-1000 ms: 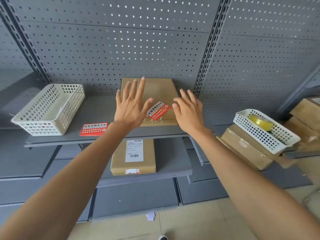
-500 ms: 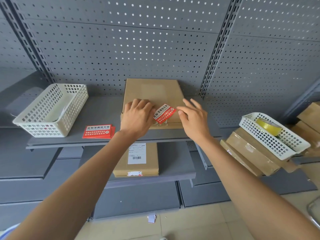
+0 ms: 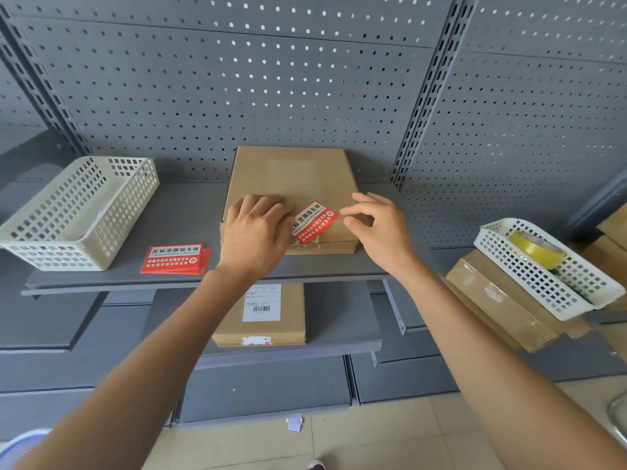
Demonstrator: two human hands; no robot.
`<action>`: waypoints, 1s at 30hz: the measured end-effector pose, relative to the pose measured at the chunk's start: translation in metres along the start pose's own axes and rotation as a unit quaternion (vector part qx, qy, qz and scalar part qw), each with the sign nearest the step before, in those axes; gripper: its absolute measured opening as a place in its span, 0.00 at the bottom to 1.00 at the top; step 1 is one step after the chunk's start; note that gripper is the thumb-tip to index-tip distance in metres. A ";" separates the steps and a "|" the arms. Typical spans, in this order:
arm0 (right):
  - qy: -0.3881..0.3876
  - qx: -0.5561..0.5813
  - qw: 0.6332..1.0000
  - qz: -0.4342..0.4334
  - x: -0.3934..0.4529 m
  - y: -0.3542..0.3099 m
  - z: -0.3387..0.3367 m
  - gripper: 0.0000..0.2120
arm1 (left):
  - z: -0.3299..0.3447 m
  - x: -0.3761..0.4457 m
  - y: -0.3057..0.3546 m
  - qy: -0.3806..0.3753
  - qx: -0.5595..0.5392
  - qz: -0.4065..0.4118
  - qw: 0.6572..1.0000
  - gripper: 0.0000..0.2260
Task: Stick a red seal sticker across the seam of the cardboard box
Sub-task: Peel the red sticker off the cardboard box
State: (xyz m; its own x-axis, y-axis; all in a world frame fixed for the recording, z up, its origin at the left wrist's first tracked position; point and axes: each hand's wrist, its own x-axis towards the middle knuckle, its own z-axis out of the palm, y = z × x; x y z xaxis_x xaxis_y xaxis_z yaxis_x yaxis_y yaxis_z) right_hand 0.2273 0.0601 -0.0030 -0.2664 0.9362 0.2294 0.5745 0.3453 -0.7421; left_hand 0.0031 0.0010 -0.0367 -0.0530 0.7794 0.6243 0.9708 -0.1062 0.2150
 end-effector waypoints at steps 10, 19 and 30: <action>-0.049 0.081 0.994 0.059 -0.007 -0.010 -0.001 0.14 | 0.001 -0.003 0.004 0.033 -0.004 -0.006 0.999 0.11; -0.035 0.171 0.977 0.126 -0.017 -0.026 0.000 0.14 | 0.003 -0.006 0.003 0.043 0.000 0.007 0.999 0.11; -0.002 0.189 0.972 0.139 -0.017 -0.028 0.009 0.13 | 0.005 -0.007 0.003 0.038 -0.007 -0.004 0.999 0.10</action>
State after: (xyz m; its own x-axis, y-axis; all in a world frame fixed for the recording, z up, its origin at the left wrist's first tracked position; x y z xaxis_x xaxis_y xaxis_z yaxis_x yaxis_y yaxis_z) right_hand 0.2093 0.0342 0.0083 -0.1453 0.9893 -0.0150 0.2994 0.0295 -0.9537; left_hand 0.0075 -0.0016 -0.0438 -0.0778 0.7313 0.6776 0.9672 -0.1094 0.2291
